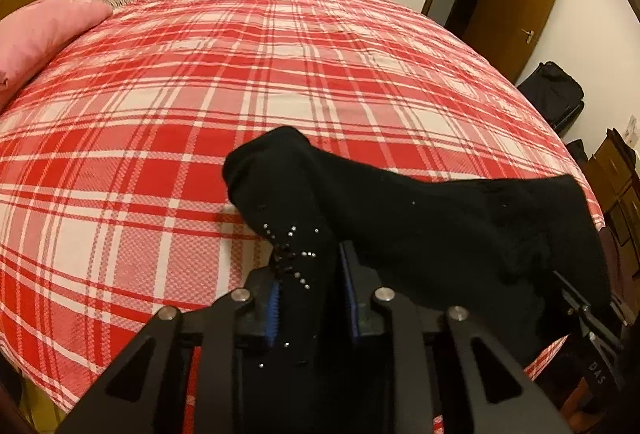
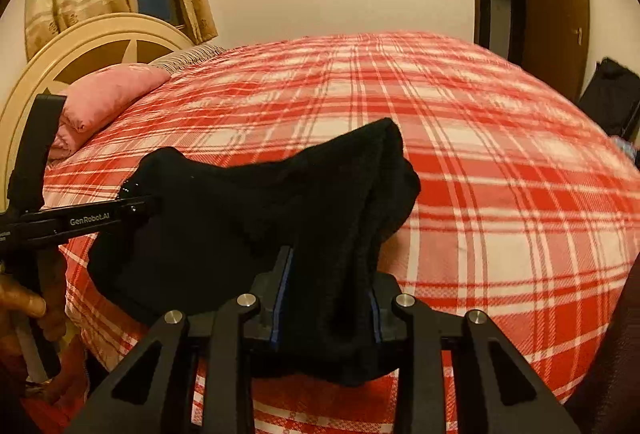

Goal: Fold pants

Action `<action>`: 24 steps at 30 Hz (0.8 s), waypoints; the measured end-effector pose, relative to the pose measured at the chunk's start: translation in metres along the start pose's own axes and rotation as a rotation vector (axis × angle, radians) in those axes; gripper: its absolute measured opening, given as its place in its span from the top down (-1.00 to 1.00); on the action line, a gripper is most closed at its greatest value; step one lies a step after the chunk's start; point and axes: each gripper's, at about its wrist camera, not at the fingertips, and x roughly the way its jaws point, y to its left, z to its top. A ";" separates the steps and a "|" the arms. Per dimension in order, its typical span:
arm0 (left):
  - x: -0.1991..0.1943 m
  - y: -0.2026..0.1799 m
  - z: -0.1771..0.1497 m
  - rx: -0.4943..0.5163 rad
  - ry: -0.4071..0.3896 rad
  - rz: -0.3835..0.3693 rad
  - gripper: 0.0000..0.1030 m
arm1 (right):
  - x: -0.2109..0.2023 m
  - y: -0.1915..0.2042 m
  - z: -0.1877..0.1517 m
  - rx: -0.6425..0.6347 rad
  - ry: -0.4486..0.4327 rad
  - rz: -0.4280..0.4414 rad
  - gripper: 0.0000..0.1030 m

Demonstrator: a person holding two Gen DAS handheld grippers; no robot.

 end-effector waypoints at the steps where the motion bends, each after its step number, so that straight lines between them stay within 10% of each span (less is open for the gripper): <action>1: -0.002 -0.002 0.001 0.007 -0.006 0.005 0.50 | -0.002 0.003 0.002 -0.009 -0.008 -0.001 0.37; 24: -0.020 0.026 0.017 -0.018 -0.071 0.066 0.67 | -0.003 0.043 0.042 -0.096 -0.091 0.041 0.38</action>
